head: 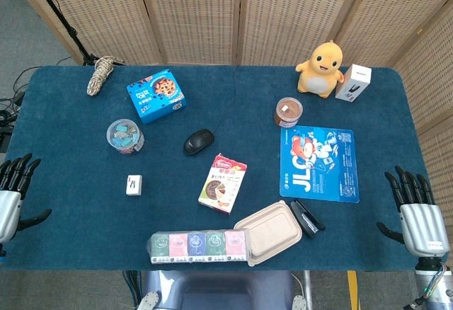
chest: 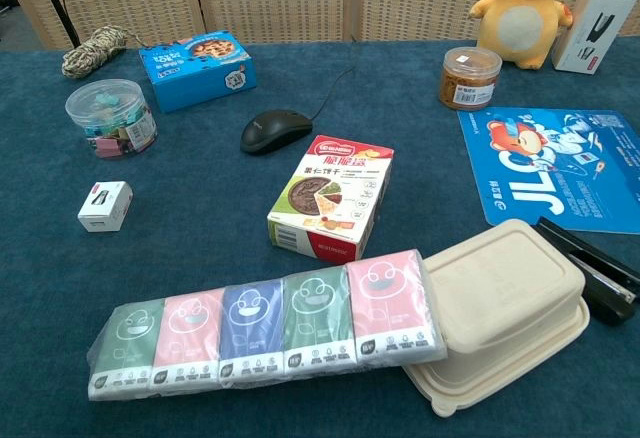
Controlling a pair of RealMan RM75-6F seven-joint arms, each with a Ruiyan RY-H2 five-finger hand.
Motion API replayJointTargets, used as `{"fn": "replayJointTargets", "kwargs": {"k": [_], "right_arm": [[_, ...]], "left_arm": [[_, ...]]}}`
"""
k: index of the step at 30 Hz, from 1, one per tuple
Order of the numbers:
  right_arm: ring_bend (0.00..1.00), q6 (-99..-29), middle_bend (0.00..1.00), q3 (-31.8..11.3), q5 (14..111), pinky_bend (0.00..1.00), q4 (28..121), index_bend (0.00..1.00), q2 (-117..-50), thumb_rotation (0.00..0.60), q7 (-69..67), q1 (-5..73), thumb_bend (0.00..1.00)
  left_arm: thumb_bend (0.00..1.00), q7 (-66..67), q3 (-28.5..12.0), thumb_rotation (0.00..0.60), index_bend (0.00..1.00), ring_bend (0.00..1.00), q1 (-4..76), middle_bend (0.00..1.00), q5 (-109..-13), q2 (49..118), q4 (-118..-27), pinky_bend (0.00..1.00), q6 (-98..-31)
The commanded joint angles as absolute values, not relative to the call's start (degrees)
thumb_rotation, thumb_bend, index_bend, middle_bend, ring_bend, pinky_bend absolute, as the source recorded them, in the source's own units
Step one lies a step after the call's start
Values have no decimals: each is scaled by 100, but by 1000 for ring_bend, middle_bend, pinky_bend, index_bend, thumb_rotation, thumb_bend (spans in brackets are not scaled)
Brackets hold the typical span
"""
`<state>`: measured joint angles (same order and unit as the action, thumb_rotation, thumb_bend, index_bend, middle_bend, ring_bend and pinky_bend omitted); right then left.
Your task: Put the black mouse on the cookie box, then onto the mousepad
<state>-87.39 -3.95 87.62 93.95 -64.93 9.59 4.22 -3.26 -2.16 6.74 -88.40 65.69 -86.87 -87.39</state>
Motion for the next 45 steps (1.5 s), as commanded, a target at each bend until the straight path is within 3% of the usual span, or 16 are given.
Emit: {"fn": "replayJointTargets", "kwargs": {"k": [1, 10, 16, 22, 31, 37, 45], "right_arm": [[0, -8747, 0, -400, 8770, 0, 9397, 0, -6493, 600, 955, 421, 0], [0, -8775, 0, -417, 8780, 0, 9348, 0, -6492, 600, 868, 416, 0], [0, -8680, 0, -435, 8694, 0, 9308, 0, -6478, 600, 836, 443, 0], [0, -8482, 0, -521, 8374, 0, 9227, 0, -6496, 600, 842, 486, 0], [0, -8075, 0, -727, 7871, 0, 9173, 0, -6382, 600, 634, 647, 0], [0, -7838, 0, -785, 7643, 0, 8904, 0, -6411, 600, 373, 714, 0], [0, -7641, 0, -836, 7500, 0, 8678, 0, -6422, 600, 120, 789, 0]], "left_arm": [[0, -320, -216, 600, 0, 0, 679, 0, -8789, 6536, -8727, 0, -8673], [0, -425, -325, 600, 0, 0, 854, 0, -8593, 6397, -9063, 0, -8310], [0, -163, -717, 600, 0, 0, 1533, 0, -8024, 6073, -9771, 0, -7255], [0, 579, -1373, 600, 0, 0, 2576, 0, -6919, 5988, -10352, 0, -6070], [0, 2323, -2060, 600, 0, 0, 4186, 0, -4619, 6841, -10077, 0, -5459], [0, 3124, -2049, 600, 0, 0, 5272, 0, -3170, 7568, -9423, 0, -5084], [0, 3573, -1860, 600, 0, 0, 6188, 0, -2246, 8566, -8352, 4, -4950]]}}
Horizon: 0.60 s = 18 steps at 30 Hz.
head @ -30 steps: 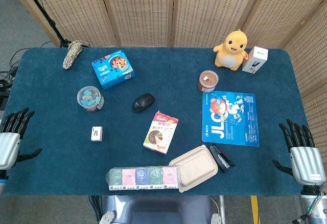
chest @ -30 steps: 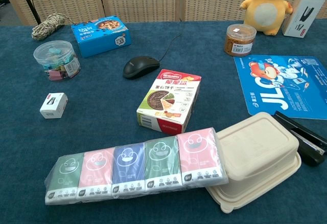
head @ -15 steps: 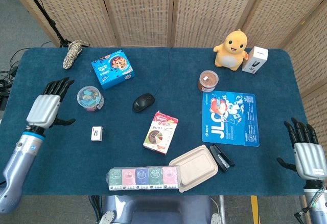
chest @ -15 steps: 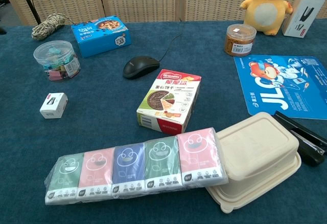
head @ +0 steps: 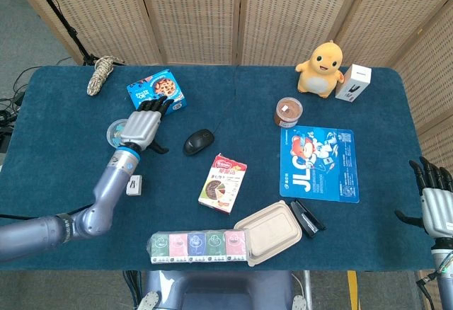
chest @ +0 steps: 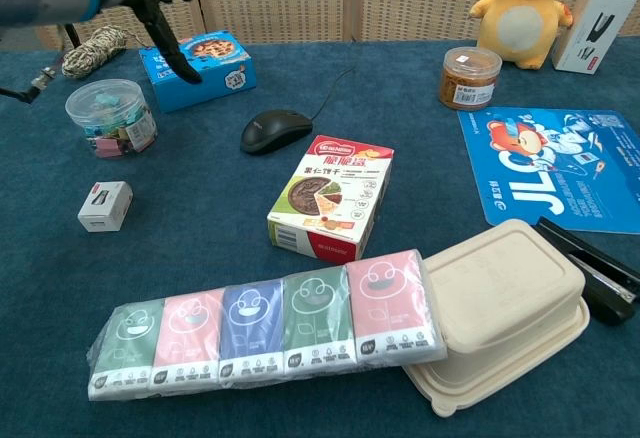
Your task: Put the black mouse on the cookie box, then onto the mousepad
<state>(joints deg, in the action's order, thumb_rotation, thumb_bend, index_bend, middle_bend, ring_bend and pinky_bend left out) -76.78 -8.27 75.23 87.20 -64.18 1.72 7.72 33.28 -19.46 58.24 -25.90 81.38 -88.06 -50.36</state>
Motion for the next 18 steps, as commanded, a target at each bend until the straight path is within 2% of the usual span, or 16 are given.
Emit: {"fn": "replayJointTargets", "kwargs": {"k": [1, 5, 12, 18], "right_arm": [[0, -7629, 0, -837, 7494, 0, 8667, 0, -6423, 600, 106, 793, 0], [0, -7554, 0, -840, 7459, 0, 8599, 0, -6430, 600, 19, 821, 0], [0, -7480, 0, -844, 7406, 0, 8522, 0, -6431, 600, -78, 842, 0], [0, -7453, 0, -856, 7347, 0, 8488, 0, -6421, 600, -110, 846, 0]], "left_arm": [[0, 3592, -1843, 600, 0, 0, 6230, 0, -2206, 8639, -8264, 6, -4957], [0, 3597, -1782, 600, 0, 14, 6462, 0, -2010, 9187, -7566, 23, -4899], [0, 3288, -1827, 600, 5, 127, 6653, 0, -2188, 9922, -6473, 133, -4653], [0, 3296, -1844, 600, 10, 133, 6864, 1, -2169, 10398, -5822, 137, -4358]]}}
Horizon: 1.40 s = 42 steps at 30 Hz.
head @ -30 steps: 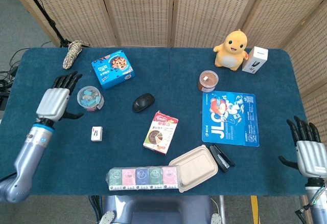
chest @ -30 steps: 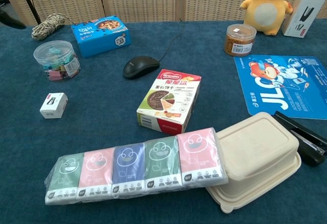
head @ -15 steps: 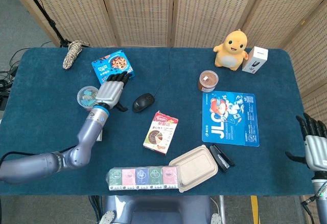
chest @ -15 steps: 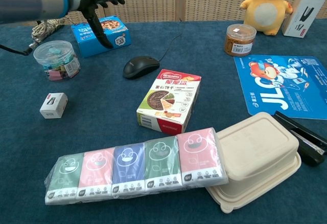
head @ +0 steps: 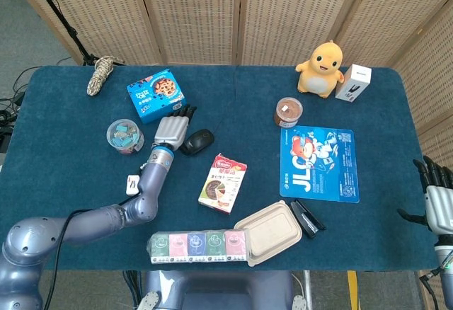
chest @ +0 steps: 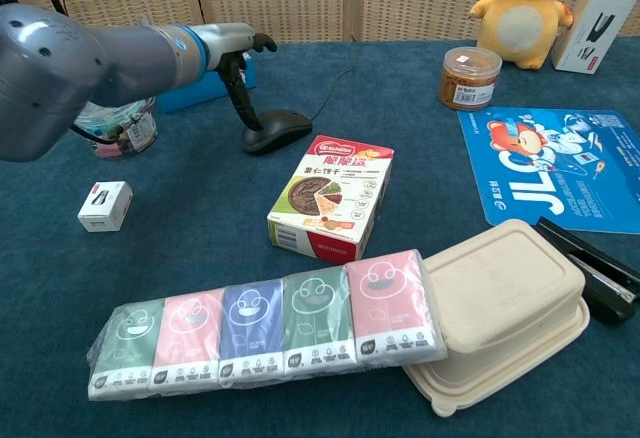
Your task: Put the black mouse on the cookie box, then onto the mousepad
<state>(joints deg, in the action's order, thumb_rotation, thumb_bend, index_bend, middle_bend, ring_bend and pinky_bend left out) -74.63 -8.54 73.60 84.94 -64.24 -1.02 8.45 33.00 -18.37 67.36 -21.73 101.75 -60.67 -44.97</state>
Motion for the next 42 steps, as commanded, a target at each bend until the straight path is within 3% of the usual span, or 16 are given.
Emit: {"fn": "replayJointTargets", "kwargs": {"k": [1, 12, 16, 19, 23, 33, 42], "right_arm": [[0, -7442, 0, -856, 7339, 0, 8483, 0, -6420, 600, -118, 848, 0], [0, -7357, 0, -862, 7275, 0, 8412, 0, -6394, 600, -269, 855, 0], [0, -7331, 0, -858, 7271, 0, 8400, 0, -6383, 600, -323, 858, 0], [0, -7308, 0, -858, 7263, 0, 8381, 0, -6376, 600, -365, 862, 0], [0, -7295, 0, -851, 7274, 0, 8367, 0, -6379, 600, -391, 868, 0], [0, -7344, 0, -851, 7313, 0, 8343, 0, -6373, 600, -501, 848, 0], [0, -7287, 0, -830, 7330, 0, 8344, 0, -6363, 600, -559, 863, 0]], "left_arm": [[0, 3321, -1842, 600, 10, 133, 6890, 1, -2148, 10455, -5756, 138, -4343], [0, 3771, -2076, 600, 41, 188, 7150, 34, -1583, 11153, -4842, 216, -4449], [0, 3865, -2181, 600, 75, 230, 7206, 60, -1530, 11295, -4634, 294, -4394], [2, 3935, -2230, 600, 124, 270, 7233, 108, -1543, 11387, -4494, 358, -4386], [35, 4006, -2265, 600, 283, 354, 7257, 261, -1639, 11538, -4307, 468, -4446], [57, 4014, -2429, 600, 502, 494, 7300, 455, -2023, 11959, -3807, 606, -4620], [65, 3950, -2694, 600, 566, 543, 7145, 507, -2231, 11947, -3824, 648, -4693]]}}
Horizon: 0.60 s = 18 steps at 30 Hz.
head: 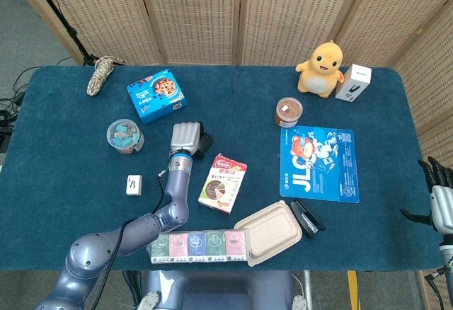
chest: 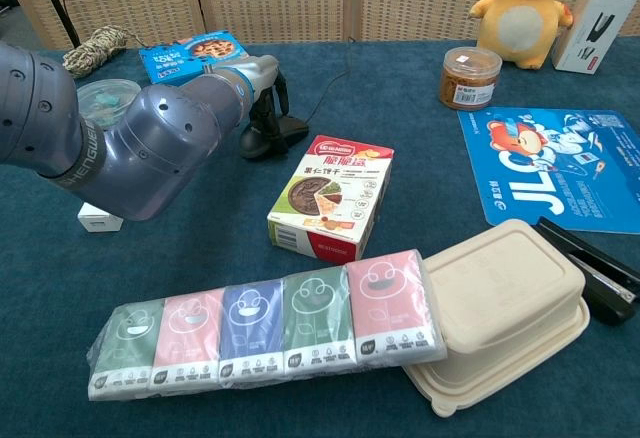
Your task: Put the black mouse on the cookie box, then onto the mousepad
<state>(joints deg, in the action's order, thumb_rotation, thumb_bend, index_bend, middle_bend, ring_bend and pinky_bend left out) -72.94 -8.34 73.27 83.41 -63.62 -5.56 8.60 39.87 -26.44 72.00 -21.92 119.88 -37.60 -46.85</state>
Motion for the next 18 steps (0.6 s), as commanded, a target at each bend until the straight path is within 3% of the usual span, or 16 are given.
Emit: {"fn": "replayJointTargets", "kwargs": {"k": [1, 8, 18], "right_arm": [[0, -7290, 0, -828, 7333, 0, 8349, 0, -6357, 600, -558, 861, 0], [0, -7319, 0, -820, 7353, 0, 8390, 0, -6338, 600, -541, 852, 0], [0, -7318, 0, -806, 7403, 0, 8434, 0, -6301, 600, -593, 858, 0]], "left_arm": [[65, 3928, -2722, 600, 566, 543, 7117, 507, -2244, 11920, -3871, 648, -4690], [65, 3696, -2911, 600, 566, 543, 6853, 507, -2486, 11433, -4823, 648, -4967], [62, 4129, -2884, 600, 566, 540, 6306, 507, -2433, 10167, -7600, 648, -5947]]}}
